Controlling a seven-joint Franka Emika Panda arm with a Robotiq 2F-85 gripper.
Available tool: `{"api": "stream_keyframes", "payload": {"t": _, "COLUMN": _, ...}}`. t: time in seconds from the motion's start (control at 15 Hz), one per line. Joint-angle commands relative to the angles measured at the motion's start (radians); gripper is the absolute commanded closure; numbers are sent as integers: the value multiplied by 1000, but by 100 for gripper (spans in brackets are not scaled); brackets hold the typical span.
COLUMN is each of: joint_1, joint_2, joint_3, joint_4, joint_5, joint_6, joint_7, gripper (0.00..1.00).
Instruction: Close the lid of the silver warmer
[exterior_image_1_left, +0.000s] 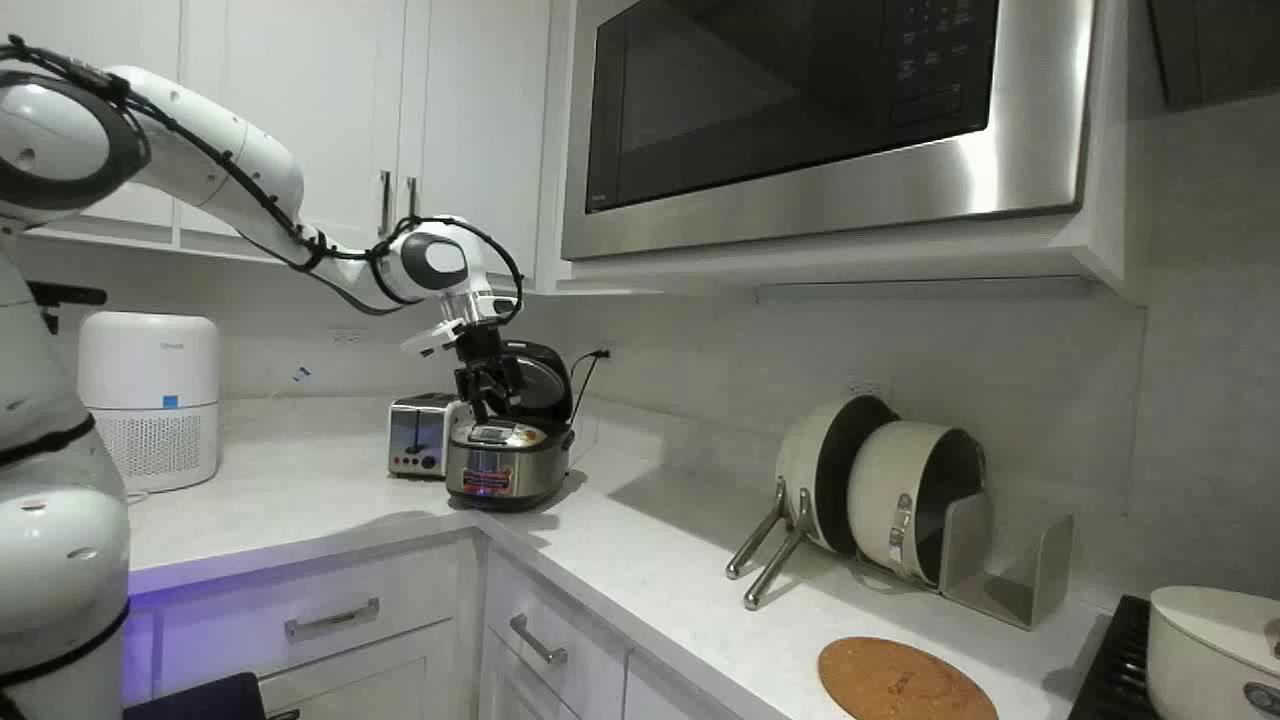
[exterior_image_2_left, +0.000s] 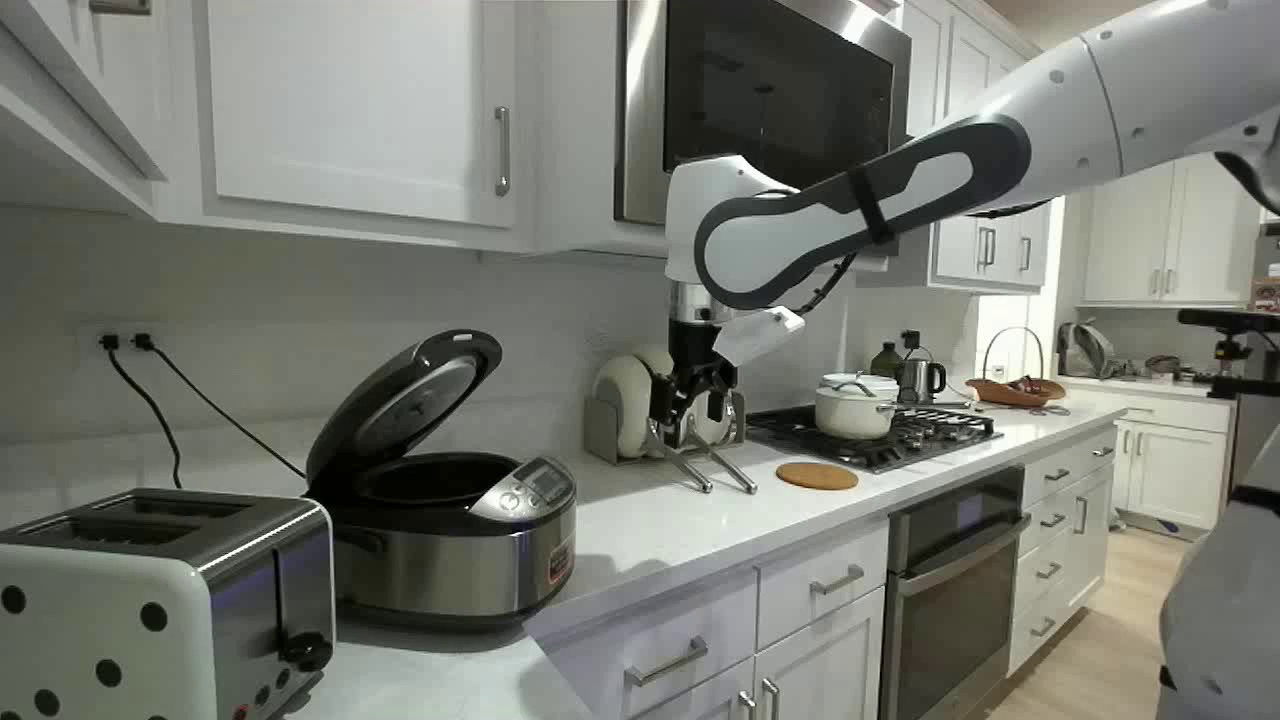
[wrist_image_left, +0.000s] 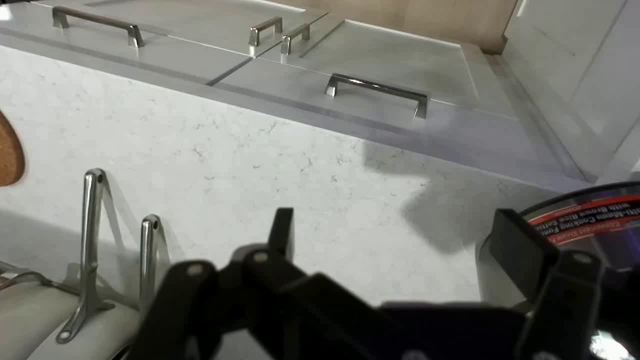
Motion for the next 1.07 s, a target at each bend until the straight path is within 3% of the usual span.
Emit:
{"api": "stream_keyframes", "payload": {"t": 0.0, "joint_1": 21, "joint_2": 2, "joint_3": -18, "joint_4": 2, "joint_5": -7, "joint_6": -3, "joint_7": 6, "gripper": 0}}
{"api": "stream_keyframes", "payload": {"t": 0.4, "joint_1": 25, "joint_2": 8, "joint_3": -15, "joint_4": 9, "joint_5": -11, "joint_6": -2, "joint_7": 4, "gripper": 0}}
{"api": "stream_keyframes", "payload": {"t": 1.0, "joint_1": 122, "joint_2": 32, "joint_3": 9, "joint_4": 153, "joint_5": 7, "joint_6": -10, "joint_7": -92, "gripper": 0}}
